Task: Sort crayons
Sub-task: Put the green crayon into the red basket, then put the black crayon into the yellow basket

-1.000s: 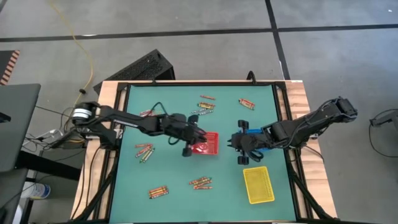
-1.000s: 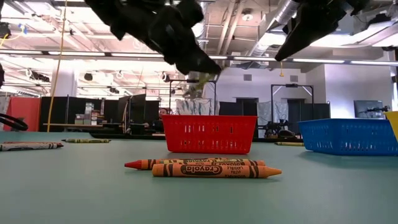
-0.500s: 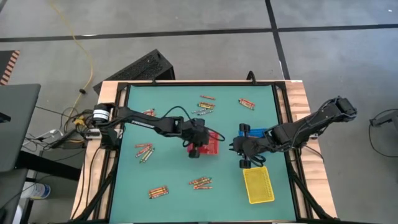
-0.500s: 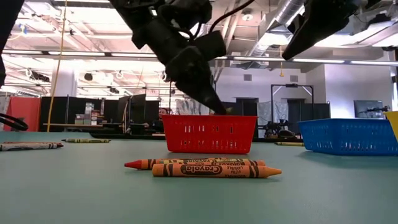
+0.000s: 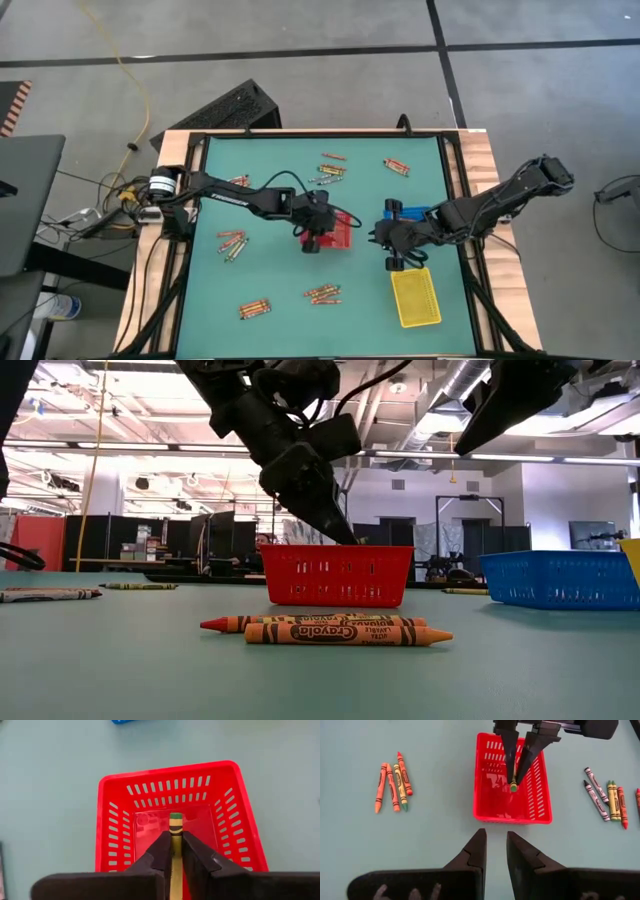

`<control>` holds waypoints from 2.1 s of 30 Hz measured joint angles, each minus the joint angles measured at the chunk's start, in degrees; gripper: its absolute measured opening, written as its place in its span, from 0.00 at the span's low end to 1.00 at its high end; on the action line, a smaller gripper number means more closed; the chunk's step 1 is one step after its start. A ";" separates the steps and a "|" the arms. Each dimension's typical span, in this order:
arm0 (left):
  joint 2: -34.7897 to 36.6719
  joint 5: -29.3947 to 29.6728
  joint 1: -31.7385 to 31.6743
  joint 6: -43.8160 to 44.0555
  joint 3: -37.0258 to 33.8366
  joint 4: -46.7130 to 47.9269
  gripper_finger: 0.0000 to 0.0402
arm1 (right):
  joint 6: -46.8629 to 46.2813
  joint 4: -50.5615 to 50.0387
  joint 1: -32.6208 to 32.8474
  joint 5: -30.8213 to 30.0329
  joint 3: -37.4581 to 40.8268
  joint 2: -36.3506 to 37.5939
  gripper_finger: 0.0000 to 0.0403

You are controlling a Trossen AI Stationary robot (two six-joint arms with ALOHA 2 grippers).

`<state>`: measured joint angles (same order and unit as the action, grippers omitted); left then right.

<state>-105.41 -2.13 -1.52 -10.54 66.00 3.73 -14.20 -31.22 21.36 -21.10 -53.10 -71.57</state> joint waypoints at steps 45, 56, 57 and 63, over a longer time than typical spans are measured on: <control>49.35 5.95 4.41 37.01 -28.97 30.40 0.38 | 4.20 1.26 -3.47 -1.63 -0.04 0.00 0.17; 45.91 1.75 21.01 39.71 -29.16 27.84 0.38 | 4.14 6.70 -7.37 -1.63 -0.04 0.00 0.17; 44.67 1.90 22.74 39.69 -29.16 26.11 0.38 | 4.15 7.44 -7.37 -1.62 -0.04 0.00 0.17; 36.74 -0.68 30.97 39.81 -29.18 13.44 0.38 | 4.12 9.66 -5.91 -1.60 -0.04 0.00 0.17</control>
<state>-68.66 -2.81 29.45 29.27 36.82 17.16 -10.08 -21.57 15.45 -22.70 -53.15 -71.57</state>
